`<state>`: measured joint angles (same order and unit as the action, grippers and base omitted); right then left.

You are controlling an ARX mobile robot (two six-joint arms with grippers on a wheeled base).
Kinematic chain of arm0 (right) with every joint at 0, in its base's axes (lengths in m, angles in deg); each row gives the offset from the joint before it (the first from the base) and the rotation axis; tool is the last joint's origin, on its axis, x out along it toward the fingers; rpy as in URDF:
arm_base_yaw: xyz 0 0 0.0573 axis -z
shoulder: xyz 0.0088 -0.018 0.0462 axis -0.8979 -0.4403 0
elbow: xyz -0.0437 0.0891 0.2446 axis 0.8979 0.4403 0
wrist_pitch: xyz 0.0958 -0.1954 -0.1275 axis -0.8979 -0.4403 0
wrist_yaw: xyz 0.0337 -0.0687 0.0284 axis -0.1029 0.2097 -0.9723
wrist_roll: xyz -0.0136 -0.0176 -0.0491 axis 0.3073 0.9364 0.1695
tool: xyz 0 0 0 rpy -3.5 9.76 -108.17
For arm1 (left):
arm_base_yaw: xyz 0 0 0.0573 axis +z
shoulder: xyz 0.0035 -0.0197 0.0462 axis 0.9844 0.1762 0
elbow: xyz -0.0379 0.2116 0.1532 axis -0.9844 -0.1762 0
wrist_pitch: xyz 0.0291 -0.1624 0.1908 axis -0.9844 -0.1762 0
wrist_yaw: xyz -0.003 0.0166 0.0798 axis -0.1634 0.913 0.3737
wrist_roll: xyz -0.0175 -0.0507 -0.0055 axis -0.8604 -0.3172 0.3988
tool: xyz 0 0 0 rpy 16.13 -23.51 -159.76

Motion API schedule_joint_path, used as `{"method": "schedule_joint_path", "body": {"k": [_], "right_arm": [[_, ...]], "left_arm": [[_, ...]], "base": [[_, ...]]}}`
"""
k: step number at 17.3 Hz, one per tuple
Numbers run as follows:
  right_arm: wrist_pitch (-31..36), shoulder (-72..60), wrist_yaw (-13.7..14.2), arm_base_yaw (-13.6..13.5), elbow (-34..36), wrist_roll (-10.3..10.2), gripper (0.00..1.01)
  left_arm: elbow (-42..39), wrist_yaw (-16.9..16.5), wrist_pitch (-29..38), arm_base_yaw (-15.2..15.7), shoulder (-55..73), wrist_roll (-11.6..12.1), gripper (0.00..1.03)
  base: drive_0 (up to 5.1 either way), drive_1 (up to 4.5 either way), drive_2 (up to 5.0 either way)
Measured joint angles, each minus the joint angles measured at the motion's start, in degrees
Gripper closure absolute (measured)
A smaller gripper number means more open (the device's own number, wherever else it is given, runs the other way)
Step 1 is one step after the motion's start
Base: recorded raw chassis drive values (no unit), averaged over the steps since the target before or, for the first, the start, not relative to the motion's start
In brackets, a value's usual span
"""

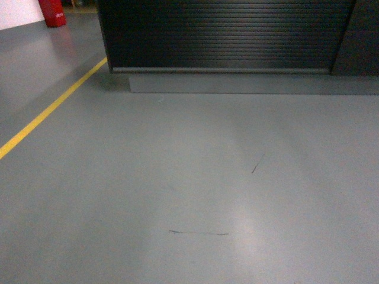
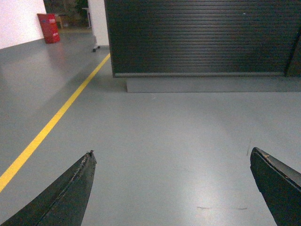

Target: Place dark red mango on scale at checkout

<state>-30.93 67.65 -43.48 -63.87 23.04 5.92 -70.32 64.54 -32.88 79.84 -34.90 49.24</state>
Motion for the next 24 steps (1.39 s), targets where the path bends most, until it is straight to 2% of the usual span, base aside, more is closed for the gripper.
{"method": "schedule_joint_path", "body": {"k": [10, 24], "right_arm": [[0.2, 0.0, 0.0, 0.0, 0.0, 0.0, 0.03], [0.0, 0.0, 0.0, 0.0, 0.0, 0.0, 0.03]], "left_arm": [[0.0, 0.0, -0.1, 0.0, 0.0, 0.0, 0.05], [0.0, 0.0, 0.0, 0.0, 0.0, 0.0, 0.05]], "base": [[0.0, 0.0, 0.0], [-0.1, 4.28, -4.4]]}}
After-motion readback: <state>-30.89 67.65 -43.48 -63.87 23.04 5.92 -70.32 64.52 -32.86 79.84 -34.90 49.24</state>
